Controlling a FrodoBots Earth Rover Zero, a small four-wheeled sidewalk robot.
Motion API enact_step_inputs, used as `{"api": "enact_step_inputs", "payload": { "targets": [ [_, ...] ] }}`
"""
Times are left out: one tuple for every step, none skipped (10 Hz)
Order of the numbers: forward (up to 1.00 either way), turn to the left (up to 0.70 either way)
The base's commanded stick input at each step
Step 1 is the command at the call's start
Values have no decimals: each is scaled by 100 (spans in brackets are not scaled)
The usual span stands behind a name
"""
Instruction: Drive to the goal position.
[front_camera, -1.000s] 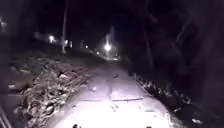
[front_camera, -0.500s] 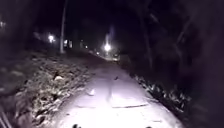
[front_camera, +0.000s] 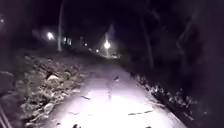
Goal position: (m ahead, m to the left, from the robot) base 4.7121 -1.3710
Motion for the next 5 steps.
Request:
{"api": "enact_step_inputs", "payload": {
  "targets": [
    [45, 27],
    [45, 27],
    [45, 4],
    [45, 0],
    [45, 0]
  ]
}}
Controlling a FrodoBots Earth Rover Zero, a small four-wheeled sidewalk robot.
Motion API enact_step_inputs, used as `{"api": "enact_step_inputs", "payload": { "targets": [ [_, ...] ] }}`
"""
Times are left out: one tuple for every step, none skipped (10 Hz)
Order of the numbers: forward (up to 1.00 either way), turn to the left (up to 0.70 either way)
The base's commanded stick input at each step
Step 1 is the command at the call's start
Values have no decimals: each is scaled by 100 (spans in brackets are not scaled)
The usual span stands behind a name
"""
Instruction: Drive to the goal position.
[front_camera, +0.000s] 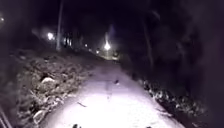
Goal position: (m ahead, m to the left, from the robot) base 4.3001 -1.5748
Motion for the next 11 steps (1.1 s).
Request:
{"api": "enact_step_inputs", "payload": {
  "targets": [
    [45, 0],
    [45, 0],
    [45, 0],
    [45, 0],
    [45, 0],
    [45, 0],
    [45, 0],
    [45, 0],
    [45, 0],
    [45, 0],
    [45, 0]
  ]
}}
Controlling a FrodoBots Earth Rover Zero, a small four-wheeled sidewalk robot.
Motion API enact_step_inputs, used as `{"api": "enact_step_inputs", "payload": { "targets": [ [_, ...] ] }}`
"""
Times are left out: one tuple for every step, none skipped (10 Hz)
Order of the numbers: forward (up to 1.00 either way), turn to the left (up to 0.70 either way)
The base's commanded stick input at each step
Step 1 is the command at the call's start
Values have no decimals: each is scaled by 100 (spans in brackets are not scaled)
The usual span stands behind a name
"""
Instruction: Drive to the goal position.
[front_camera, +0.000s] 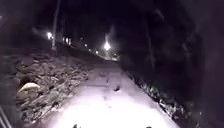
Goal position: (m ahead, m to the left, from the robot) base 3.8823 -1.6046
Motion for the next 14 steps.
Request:
{"api": "enact_step_inputs", "payload": {
  "targets": [
    [45, 0],
    [45, 0],
    [45, 0],
    [45, 13],
    [45, 26],
    [45, 0],
    [45, 0],
    [45, 0],
    [45, 0],
    [45, 0],
    [45, 0],
    [45, 0],
    [45, 0],
    [45, 0]
  ]
}}
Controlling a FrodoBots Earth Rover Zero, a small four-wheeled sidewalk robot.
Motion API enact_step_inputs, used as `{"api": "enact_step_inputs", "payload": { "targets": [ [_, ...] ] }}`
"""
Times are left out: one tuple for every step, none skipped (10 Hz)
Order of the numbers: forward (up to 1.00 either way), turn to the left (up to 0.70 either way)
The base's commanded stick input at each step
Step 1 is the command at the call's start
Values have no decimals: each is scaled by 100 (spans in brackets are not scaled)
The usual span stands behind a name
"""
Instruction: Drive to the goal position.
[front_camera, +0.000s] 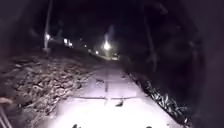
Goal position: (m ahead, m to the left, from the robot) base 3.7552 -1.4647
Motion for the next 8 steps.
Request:
{"api": "enact_step_inputs", "payload": {
  "targets": [
    [45, 0],
    [45, 0],
    [45, 0],
    [45, 0],
    [45, 0],
    [45, 0],
    [45, 0],
    [45, 0]
  ]
}}
